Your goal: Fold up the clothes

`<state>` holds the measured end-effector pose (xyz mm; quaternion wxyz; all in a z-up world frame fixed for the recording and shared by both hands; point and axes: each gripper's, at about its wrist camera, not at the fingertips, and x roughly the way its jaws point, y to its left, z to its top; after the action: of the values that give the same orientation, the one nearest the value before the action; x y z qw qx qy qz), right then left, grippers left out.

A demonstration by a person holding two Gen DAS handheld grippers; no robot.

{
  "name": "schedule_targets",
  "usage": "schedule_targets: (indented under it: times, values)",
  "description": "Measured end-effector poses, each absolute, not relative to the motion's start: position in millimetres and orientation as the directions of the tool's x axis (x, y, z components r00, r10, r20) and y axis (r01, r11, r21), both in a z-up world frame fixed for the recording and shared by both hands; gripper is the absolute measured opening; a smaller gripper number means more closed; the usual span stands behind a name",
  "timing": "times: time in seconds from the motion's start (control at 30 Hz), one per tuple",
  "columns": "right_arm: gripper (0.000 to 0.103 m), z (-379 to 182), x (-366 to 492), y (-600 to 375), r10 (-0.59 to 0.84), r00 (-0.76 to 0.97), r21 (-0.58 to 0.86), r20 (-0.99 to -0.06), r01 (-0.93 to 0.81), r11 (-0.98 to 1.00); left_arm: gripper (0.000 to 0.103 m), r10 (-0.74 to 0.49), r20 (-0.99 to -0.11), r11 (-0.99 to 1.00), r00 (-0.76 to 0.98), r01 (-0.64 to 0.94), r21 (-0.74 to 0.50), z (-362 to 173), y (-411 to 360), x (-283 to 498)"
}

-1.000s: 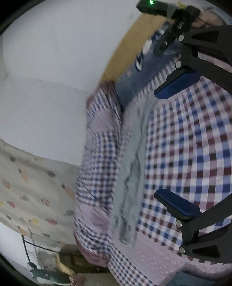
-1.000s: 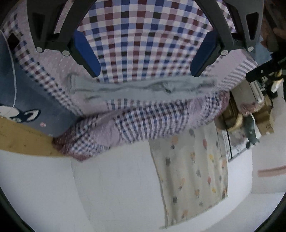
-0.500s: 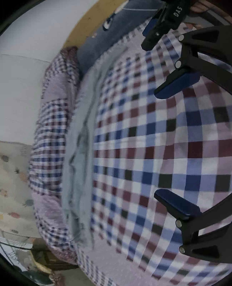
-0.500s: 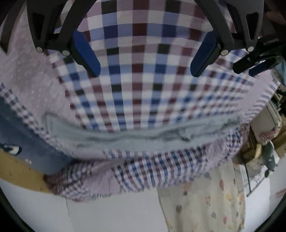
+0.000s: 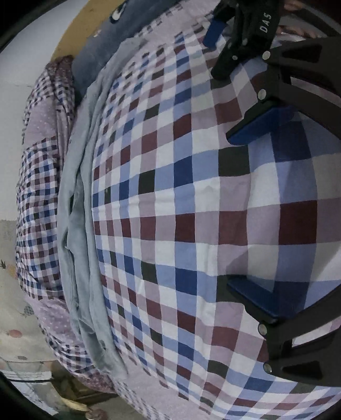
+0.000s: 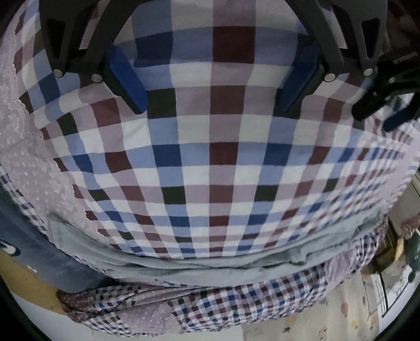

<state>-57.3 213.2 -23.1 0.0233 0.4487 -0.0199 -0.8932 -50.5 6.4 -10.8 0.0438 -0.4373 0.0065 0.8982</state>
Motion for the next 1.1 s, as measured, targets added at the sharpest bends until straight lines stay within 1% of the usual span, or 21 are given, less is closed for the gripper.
schedule_targets:
  times: [0.1, 0.3, 1.1]
  values:
    - [0.103, -24.2, -54.7, 207.5, -0.027, -0.601, 0.016, -0.799, 0.023, -1.0, 0.103, 0.068, -0.787, -0.996, -0.613, -0.084, -0.021, -12.8, 6.0, -51.3]
    - [0.103, -24.5, -57.0, 204.4, -0.011, -0.603, 0.002, -0.798, 0.015, -1.0, 0.103, 0.061, -0.787, -0.996, -0.615, -0.086, -0.01, -13.7, 6.6, -51.1]
    - [0.103, -23.0, -55.8, 206.1, -0.003, -0.603, -0.012, -0.798, 0.022, -1.0, 0.103, 0.067, -0.789, -0.996, -0.611, -0.088, -0.017, -13.7, 5.2, -53.3]
